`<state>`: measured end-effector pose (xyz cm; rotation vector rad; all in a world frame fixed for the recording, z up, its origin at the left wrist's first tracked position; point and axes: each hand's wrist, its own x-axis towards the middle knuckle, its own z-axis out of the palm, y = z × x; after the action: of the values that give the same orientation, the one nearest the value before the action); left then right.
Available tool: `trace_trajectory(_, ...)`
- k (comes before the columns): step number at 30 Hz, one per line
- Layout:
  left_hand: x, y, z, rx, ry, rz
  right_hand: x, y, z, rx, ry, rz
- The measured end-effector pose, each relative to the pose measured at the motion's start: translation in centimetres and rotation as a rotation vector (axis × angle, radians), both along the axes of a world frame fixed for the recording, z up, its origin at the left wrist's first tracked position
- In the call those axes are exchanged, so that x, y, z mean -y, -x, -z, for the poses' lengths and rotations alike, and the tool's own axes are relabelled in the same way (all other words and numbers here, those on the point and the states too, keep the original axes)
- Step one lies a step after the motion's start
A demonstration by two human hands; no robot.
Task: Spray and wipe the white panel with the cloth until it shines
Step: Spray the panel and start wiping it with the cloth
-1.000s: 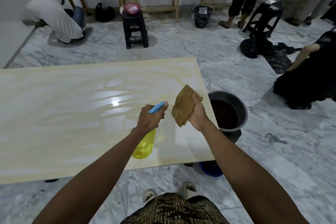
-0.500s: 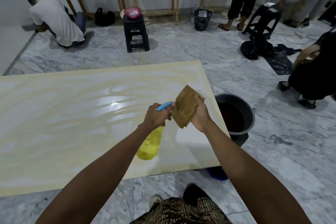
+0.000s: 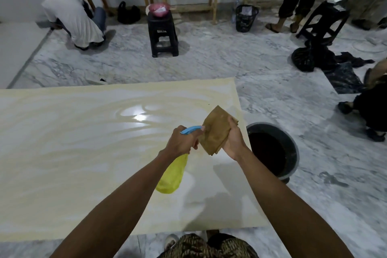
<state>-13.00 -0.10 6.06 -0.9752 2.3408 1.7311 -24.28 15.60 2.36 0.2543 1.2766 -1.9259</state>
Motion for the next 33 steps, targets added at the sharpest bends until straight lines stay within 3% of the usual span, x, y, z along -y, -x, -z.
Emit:
trace_trajectory(3, -0.2, 2.6, 0.6, 0.068, 0.032, -0.030, 0.2, 2.5, 0.2, 0.034, 0.012, -0.024)
trace_trajectory(8, 0.1, 6.6, -0.2, 0.022, 0.021, -0.147, 0.3, 6.8, 0.9, 0.016, -0.040, -0.051)
trace_trajectory(13, 0.3, 9.9, 0.4, -0.001, 0.007, -0.227, 0.7, 10.6, 3.3, -0.064, -0.272, -0.182)
trace_trajectory(17, 0.9, 11.9, 1.7, 0.019, -0.013, -0.260, 3.0, 15.0, 4.1, -0.332, -0.619, -0.183)
trace_trajectory(21, 2.1, 13.7, 2.3, 0.007, -0.027, -0.260, 6.3, 21.1, 3.7, -0.891, -0.911, -0.044)
trace_trajectory(24, 2.9, 14.8, 2.9, -0.019, -0.008, -0.249, 9.8, 25.5, 5.7, -1.278, -1.082, -0.153)
trace_trajectory(26, 3.4, 15.3, 3.8, -0.030, -0.007, -0.243, 12.2, 27.7, 8.8, -1.356, -1.179, -0.459)
trace_trajectory(29, 4.1, 15.5, 4.9, -0.034, -0.010, -0.251, 13.6, 28.6, 15.2, -1.296, -1.265, -0.891)
trace_trajectory(33, 4.8, 14.7, 5.7, -0.032, 0.006, -0.251, 12.5, 25.9, 18.4, -1.335, -1.226, -0.775)
